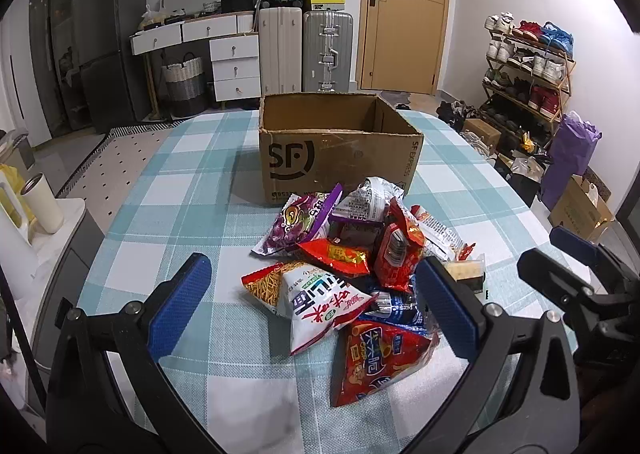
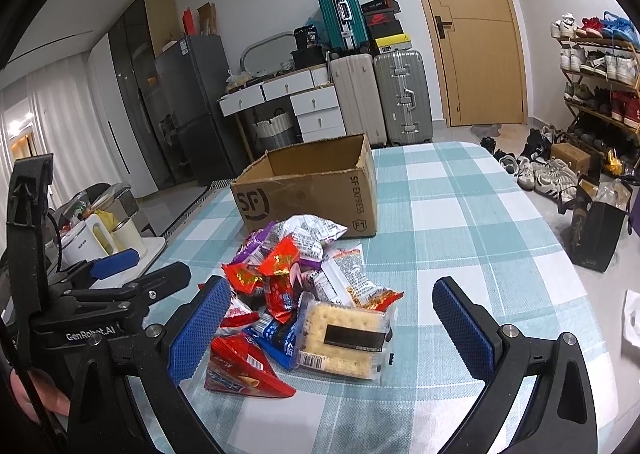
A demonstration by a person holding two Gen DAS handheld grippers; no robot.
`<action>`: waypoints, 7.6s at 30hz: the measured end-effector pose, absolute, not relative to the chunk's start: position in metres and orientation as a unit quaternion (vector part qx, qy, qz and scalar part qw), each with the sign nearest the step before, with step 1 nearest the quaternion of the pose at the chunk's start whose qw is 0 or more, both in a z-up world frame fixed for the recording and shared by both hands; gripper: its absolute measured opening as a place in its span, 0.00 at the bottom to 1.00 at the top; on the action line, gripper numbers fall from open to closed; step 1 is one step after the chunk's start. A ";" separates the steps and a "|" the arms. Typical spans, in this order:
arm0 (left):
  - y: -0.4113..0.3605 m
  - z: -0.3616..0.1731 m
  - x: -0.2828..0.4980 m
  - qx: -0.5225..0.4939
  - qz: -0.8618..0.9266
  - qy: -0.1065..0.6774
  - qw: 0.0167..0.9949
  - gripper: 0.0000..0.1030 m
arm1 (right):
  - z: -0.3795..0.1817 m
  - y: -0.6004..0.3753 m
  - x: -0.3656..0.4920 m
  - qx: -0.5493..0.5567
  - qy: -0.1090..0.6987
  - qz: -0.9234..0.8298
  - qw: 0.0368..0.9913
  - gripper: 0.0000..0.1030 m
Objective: Organize snacks
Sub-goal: 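Grasp the clear cracker pack with the right gripper, then lift the cracker pack with the right gripper while the left gripper approaches the red snack bag, then grasp the red snack bag with the left gripper and lift it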
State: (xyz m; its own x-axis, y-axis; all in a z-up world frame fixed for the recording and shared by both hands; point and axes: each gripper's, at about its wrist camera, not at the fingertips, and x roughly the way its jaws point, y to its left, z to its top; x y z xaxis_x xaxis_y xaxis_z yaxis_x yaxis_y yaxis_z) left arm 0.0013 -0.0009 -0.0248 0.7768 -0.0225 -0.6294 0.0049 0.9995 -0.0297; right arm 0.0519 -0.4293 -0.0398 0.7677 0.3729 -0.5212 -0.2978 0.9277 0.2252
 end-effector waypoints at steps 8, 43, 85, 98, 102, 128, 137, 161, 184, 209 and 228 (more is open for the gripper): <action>0.000 -0.035 0.004 -0.017 -0.011 0.344 0.939 0.99 | -0.062 -0.430 0.063 0.066 0.318 0.183 0.928 1.00; 0.018 -0.064 0.027 -0.036 -0.014 0.369 0.929 0.99 | -0.137 -0.402 0.126 0.068 0.438 0.176 0.879 0.83; -0.003 -0.068 -0.002 -0.062 -0.090 0.387 0.916 0.99 | -0.110 -0.425 0.095 0.097 0.396 0.190 0.893 0.61; -0.035 -0.089 0.013 -0.046 -0.103 0.422 0.900 0.99 | -0.103 -0.439 0.084 0.103 0.379 0.189 0.900 0.61; -0.040 -0.094 0.018 -0.042 -0.098 0.428 0.898 0.99 | -0.104 -0.443 0.085 0.107 0.380 0.187 0.900 0.61; -0.072 -0.114 0.014 0.066 -0.087 0.427 0.898 0.45 | -0.108 -0.453 0.082 0.122 0.376 0.189 0.899 0.61; -0.057 -0.110 0.015 0.027 -0.131 0.428 0.894 0.36 | -0.105 -0.454 0.079 0.123 0.372 0.190 0.900 0.61; -0.033 -0.094 0.003 -0.056 -0.190 0.426 0.883 0.17 | -0.093 -0.444 0.073 0.114 0.364 0.202 0.902 0.61; -0.056 -0.106 -0.038 0.041 -0.162 0.377 0.911 0.29 | -0.098 -0.446 0.072 0.125 0.365 0.203 0.900 0.61; -0.040 -0.088 -0.077 0.027 -0.145 0.373 0.916 0.62 | -0.095 -0.450 0.067 0.132 0.357 0.203 0.902 0.62; -0.041 -0.124 -0.044 -0.023 -0.152 0.439 0.885 0.49 | -0.098 -0.454 0.067 0.136 0.361 0.200 0.901 0.63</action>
